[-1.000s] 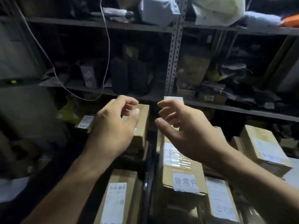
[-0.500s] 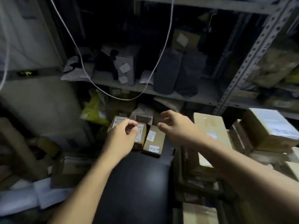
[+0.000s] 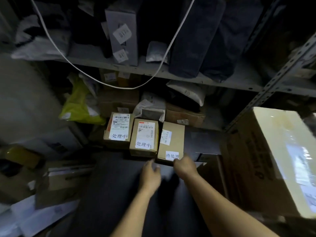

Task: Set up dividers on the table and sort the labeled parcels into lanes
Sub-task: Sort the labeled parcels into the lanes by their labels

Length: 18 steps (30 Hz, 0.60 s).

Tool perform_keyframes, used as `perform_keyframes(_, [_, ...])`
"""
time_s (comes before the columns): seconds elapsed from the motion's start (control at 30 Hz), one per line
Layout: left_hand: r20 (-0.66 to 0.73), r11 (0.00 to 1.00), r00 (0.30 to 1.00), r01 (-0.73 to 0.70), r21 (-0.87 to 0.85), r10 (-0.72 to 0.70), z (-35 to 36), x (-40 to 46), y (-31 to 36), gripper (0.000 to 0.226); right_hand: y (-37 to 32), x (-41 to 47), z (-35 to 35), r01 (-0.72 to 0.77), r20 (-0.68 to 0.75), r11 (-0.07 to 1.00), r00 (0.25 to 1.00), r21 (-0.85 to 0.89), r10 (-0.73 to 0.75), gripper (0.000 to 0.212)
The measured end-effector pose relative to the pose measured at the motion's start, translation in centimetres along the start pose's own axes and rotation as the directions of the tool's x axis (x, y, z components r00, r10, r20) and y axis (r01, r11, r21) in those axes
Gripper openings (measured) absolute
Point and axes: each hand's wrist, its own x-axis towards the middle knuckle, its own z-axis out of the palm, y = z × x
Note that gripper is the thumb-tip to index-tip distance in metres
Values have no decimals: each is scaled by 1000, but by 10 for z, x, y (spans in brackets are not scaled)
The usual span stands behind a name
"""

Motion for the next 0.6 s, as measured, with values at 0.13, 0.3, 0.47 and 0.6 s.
perform_keyframes(0.13, [-30, 999, 999, -27, -34, 26, 21, 17, -17, 50, 10, 33, 11, -58, -56, 998, 997, 27, 60, 37])
perform_keyframes(0.3, [32, 990, 999, 15, -142, -10, 37, 31, -21, 54, 11, 52, 21, -80, -49, 995, 995, 53, 83, 30])
perform_keyframes(0.47, [51, 983, 998, 55, -174, -47, 41, 39, -21, 59, 8, 57, 22, -97, -63, 995, 993, 21, 98, 32])
perform_keyframes(0.6, [6, 993, 1000, -14, -116, 15, 43, 39, -24, 40, 13, 52, 14, -156, -93, 988, 984, -15, 154, 37])
